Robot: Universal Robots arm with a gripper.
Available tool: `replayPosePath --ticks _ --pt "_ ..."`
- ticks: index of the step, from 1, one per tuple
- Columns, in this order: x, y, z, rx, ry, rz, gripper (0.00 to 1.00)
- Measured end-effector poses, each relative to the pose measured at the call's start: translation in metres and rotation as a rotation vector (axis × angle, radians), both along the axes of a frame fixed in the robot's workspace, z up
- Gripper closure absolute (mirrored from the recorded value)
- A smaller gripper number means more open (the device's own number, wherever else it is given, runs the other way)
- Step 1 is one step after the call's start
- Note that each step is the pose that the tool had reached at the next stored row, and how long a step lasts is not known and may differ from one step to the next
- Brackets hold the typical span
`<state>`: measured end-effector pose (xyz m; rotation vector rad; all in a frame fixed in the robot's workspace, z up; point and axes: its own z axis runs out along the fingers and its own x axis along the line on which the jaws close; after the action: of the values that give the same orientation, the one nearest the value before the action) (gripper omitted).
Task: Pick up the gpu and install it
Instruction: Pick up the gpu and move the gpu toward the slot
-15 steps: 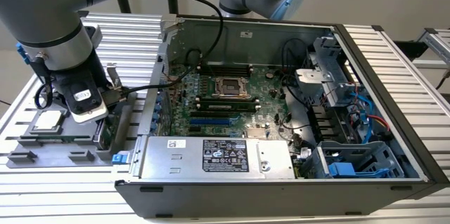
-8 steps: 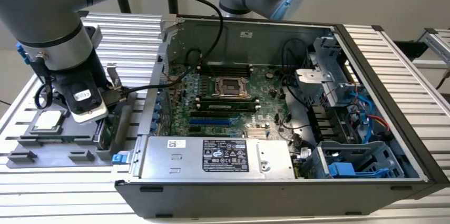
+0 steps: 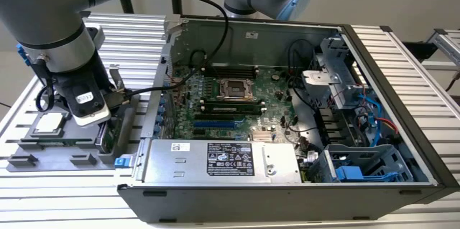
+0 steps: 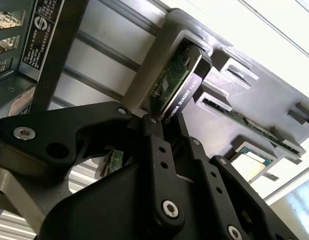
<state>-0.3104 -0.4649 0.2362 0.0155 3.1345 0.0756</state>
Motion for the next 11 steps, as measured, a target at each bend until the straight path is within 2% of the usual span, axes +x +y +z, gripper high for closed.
replayPosePath --ticks 11 --pt "-0.0001 0.0 -0.0003 -0.0004 0.0004 0.0 1.0"
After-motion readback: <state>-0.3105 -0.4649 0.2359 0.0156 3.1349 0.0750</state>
